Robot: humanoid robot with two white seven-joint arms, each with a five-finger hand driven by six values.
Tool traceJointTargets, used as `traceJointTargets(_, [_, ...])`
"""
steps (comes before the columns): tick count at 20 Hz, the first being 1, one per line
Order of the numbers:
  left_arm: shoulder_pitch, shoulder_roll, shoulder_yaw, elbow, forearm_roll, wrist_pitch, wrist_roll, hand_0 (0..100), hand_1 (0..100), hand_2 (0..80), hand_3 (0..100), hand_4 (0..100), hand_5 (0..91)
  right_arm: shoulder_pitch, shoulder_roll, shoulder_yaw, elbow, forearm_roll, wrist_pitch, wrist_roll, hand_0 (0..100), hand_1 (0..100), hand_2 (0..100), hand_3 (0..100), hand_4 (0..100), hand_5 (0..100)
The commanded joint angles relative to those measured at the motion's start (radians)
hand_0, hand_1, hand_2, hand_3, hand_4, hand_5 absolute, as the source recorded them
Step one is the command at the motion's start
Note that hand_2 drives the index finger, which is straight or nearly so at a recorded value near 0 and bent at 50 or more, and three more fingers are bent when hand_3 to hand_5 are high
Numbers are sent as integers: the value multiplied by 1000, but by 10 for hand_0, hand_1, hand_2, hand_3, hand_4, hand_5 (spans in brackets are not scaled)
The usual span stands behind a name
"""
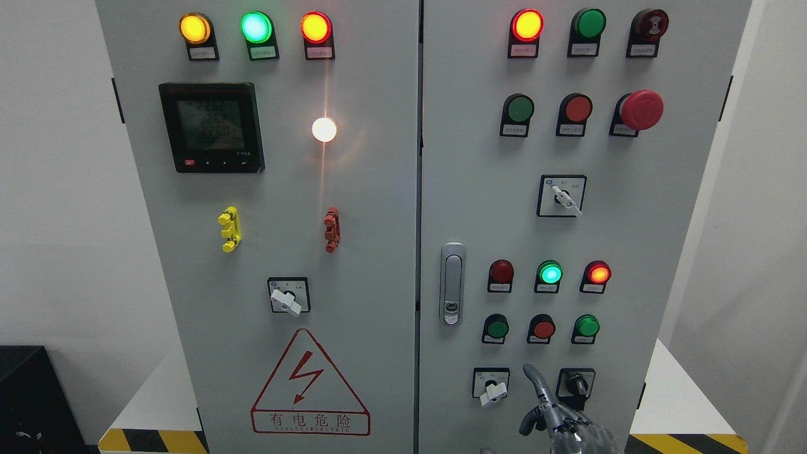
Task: Press green start button
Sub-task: 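Raise the right hand toward the green push button on the lower row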
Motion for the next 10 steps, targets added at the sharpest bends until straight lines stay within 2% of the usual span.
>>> traceJointTargets(1, [-23, 0, 0, -28, 0, 0, 0, 120, 556, 0, 0, 0, 0, -72, 4, 5, 104, 76, 13, -7, 311, 349, 0, 800, 799, 936])
traceJointTargets(10, [-23, 0, 0, -28, 0, 0, 0, 120, 556, 0, 0, 0, 0, -122, 5, 36, 153, 125, 55, -5, 342, 349, 0, 812, 801, 935])
